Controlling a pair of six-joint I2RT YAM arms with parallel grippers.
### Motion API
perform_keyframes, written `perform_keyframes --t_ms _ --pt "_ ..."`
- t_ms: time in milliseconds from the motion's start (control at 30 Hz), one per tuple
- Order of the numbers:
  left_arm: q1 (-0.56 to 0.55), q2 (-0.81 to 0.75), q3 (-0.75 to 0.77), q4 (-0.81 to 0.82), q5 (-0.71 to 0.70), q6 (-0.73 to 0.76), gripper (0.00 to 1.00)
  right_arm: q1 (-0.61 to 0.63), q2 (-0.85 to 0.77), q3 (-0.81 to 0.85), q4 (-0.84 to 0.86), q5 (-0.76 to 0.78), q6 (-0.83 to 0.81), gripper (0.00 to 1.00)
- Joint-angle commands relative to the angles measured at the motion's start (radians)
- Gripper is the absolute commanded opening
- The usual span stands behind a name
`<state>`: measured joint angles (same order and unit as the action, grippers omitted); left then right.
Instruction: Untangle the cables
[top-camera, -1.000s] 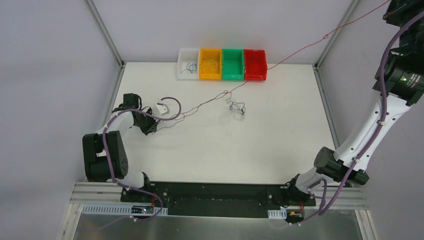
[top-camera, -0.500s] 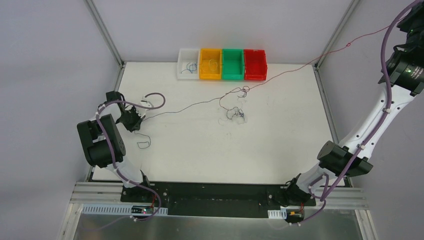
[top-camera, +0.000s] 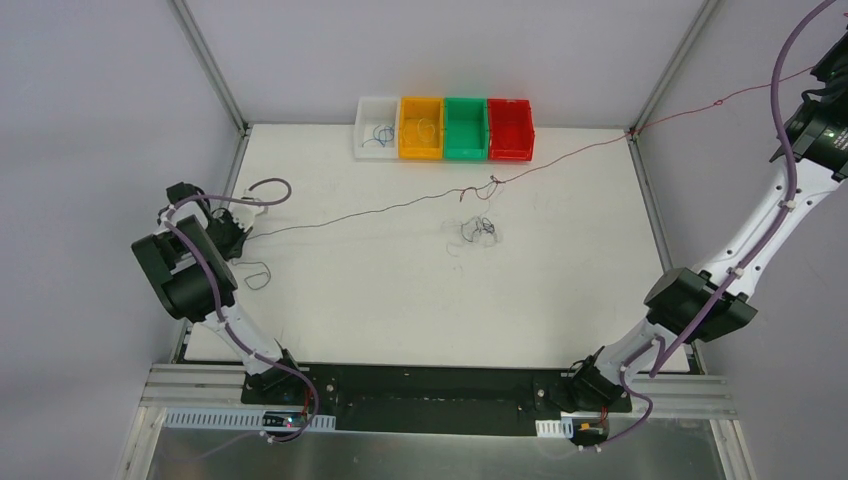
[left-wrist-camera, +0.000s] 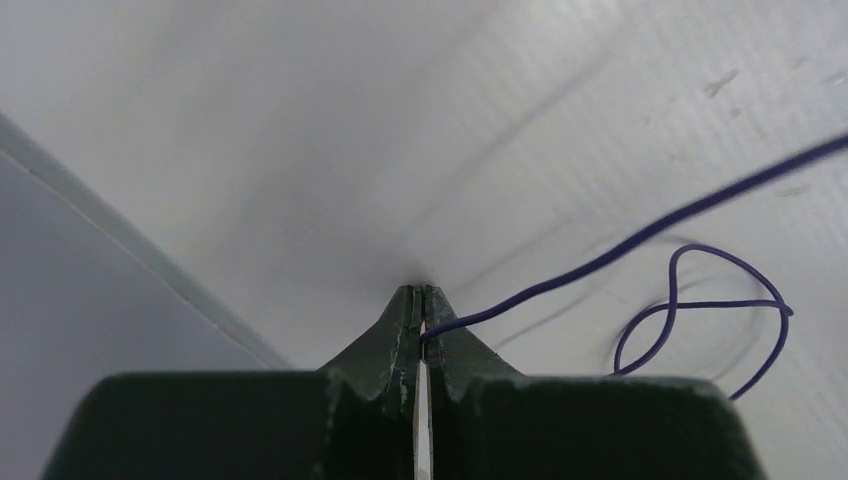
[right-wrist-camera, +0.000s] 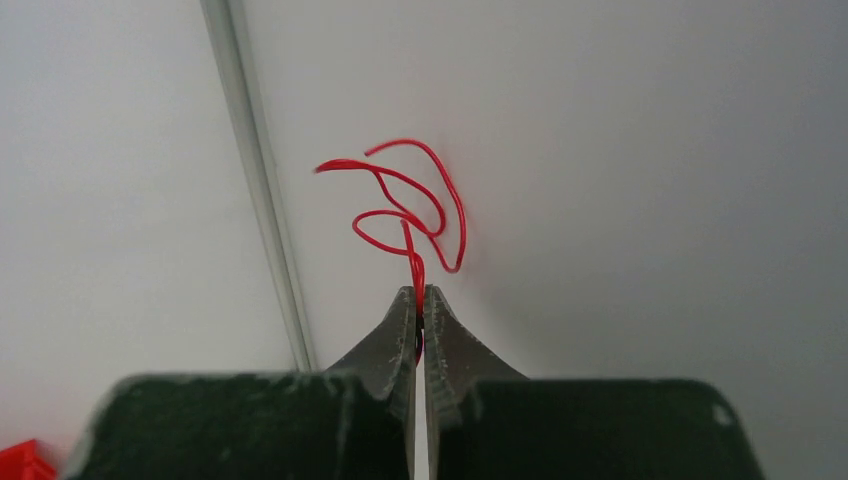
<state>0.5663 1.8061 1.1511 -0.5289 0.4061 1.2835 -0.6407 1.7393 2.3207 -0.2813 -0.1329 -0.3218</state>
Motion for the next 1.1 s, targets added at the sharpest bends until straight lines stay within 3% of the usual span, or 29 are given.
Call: perform_keyframes --t_ms 0,133,567,867,1000,1067 --pt "0.065 0.06 0.027 -0.044 -0.083 0.104 0.0 -0.019 0.005 0.004 0.051 0.024 -0.039 0.0" --pt "0.087 0.069 0.047 -0.049 -0.08 0.103 0.0 -0.022 0.005 -0.02 0.023 -0.011 -0.037 0.0" --pt "0.199 0.155 0.114 -0.049 -0.164 0.144 0.0 -0.051 0.081 -0.007 0.046 0.091 -0.172 0.0" --pt "0.22 0.136 0.176 -0.05 -0.113 0.053 0.0 -0.051 0.073 -0.029 0.023 0.051 -0.169 0.0" --pt "0.175 -0.002 0.173 -0.078 0.034 -0.007 0.0 -0.041 0.024 -0.067 -0.075 -0.156 -0.098 0.0" --pt "0.113 -0.101 0.192 -0.095 0.121 -0.107 0.0 -0.004 -0.024 -0.1 -0.142 -0.265 -0.072 0.0"
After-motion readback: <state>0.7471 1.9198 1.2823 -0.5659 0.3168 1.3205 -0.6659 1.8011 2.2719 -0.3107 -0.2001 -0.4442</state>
